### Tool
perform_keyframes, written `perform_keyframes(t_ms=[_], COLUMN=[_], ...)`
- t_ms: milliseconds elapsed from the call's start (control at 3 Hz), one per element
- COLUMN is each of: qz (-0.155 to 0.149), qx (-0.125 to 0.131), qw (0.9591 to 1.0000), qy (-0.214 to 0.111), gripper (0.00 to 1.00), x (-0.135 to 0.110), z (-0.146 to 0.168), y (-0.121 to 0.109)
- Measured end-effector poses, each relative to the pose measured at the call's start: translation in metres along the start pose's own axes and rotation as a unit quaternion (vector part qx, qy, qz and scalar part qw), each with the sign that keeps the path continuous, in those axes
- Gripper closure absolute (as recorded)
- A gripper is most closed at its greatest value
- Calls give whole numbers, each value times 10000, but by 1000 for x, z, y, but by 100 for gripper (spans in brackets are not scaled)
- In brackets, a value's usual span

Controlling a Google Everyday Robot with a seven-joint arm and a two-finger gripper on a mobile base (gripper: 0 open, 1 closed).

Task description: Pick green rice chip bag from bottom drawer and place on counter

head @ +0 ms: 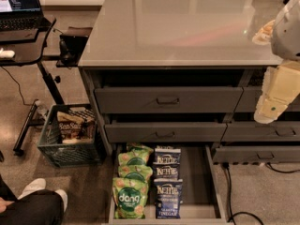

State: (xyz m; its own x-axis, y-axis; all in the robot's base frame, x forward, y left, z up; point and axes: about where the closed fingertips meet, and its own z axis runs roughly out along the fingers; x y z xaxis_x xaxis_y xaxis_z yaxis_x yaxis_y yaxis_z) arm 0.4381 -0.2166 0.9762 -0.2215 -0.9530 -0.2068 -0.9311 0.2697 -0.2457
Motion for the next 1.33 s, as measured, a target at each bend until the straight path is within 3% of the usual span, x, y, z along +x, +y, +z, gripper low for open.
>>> perform_keyframes(t_ms=[333, 667, 1000, 1333], qz=[32, 225, 430, 388], qx=[25, -141, -408, -832], qw=[10000, 9990, 9961, 9916], qy=[-67, -346, -653, -907], gripper=[0, 0, 0, 0], x=[0, -6, -15, -22], z=[4, 41, 109, 190], y=[2, 22, 53, 90])
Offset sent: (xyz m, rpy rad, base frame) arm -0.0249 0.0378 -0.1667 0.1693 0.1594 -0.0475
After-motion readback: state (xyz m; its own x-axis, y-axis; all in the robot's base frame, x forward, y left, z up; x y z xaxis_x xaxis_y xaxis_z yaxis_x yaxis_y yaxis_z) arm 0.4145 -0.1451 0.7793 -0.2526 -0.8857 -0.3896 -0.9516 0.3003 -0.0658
